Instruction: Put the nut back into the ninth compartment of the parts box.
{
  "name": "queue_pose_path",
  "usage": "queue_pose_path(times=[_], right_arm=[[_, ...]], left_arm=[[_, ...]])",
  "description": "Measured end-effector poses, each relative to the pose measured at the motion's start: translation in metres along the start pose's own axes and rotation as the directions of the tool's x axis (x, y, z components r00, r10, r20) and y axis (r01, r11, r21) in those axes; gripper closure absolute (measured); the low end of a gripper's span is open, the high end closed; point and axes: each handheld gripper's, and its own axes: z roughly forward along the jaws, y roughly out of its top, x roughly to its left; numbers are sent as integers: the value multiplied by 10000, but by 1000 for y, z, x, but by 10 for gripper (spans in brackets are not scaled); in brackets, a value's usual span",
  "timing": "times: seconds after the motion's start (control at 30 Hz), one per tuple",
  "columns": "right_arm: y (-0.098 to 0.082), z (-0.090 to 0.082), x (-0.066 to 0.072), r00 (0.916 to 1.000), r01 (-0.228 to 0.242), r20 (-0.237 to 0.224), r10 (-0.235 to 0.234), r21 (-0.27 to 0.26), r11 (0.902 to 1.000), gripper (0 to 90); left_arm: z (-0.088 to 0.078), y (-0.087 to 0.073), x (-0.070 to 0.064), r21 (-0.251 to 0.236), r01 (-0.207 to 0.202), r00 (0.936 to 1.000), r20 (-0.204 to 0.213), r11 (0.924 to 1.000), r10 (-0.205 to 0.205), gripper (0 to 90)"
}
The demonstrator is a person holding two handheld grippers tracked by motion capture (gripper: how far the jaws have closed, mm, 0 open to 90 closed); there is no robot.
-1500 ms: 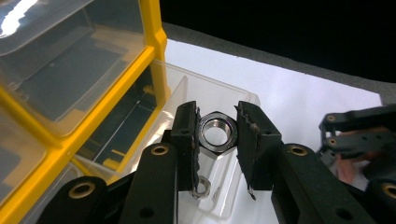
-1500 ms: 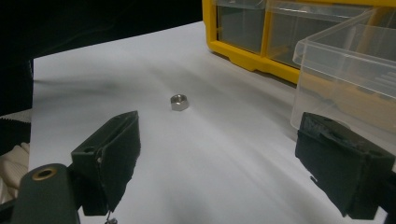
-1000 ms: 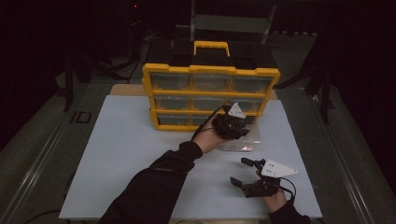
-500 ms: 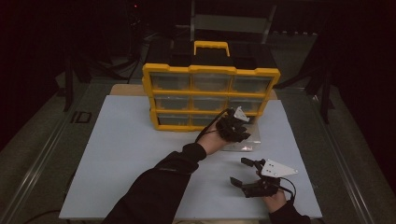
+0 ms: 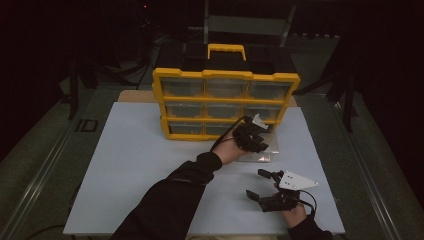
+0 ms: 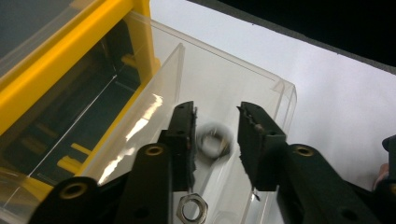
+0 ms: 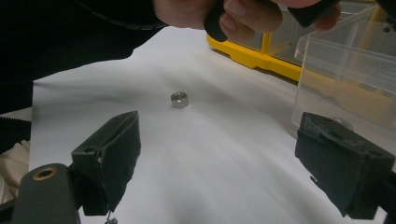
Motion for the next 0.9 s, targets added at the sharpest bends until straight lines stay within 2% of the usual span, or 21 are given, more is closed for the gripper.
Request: queue_pose_path(times=[0.07, 0.13, 0.17, 0.2, 0.23, 0.4, 0.43, 0.67, 0.73, 0.77, 0.9], right_arm=[[0, 0, 0, 10000, 8, -1, -8, 7, 10000, 143], [0, 0, 0, 10000, 15, 7, -15, 11, 10000, 143], [0, 0, 0, 10000, 13, 10, -13, 6, 10000, 143], [0, 0, 0, 10000, 12, 15, -12, 3, 10000, 143], [0, 0, 0, 10000, -5, 13, 5, 8, 10000, 143], [0, 0, 0, 10000, 27, 22, -27, 15, 10000, 143], [0, 0, 0, 10000, 26, 33, -26, 14, 10000, 143], [0, 0, 0, 10000, 22, 51, -22, 22, 10000, 143], [0, 0, 0, 10000, 22, 54, -22, 16, 10000, 143], [0, 0, 0, 10000, 15, 56, -16, 18, 10000, 143], [0, 0, 0, 10000, 18, 58, -19, 30, 10000, 143]], left_arm=[[-1, 0, 1, -66, 55, 9999, -124, 10000, -56, 563], [-3, 0, 2, -123, 91, 9999, -52, 9999, -92, 487], [-6, 2, 2, -103, 130, 9998, -176, 9999, -131, 487], [-8, 2, 3, -131, 153, 9997, -211, 9998, -156, 390], [-10, 3, 3, -212, 209, 9992, -323, 9996, -216, 356], [-19, 3, 5, -377, 368, 9988, -302, 9986, -380, 235], [-21, 3, 5, -395, 417, 9989, -188, 9984, -424, 201], [-34, 0, 3, -471, 369, 9993, 24, 9982, -368, 92], [-37, -2, 3, -424, 378, 9991, 213, 9984, -369, 51], [-39, -3, 2, -370, 340, 9993, 149, 9987, -335, 28], [-47, -10, 1, -380, 206, 9993, 317, 9991, -194, 8]])
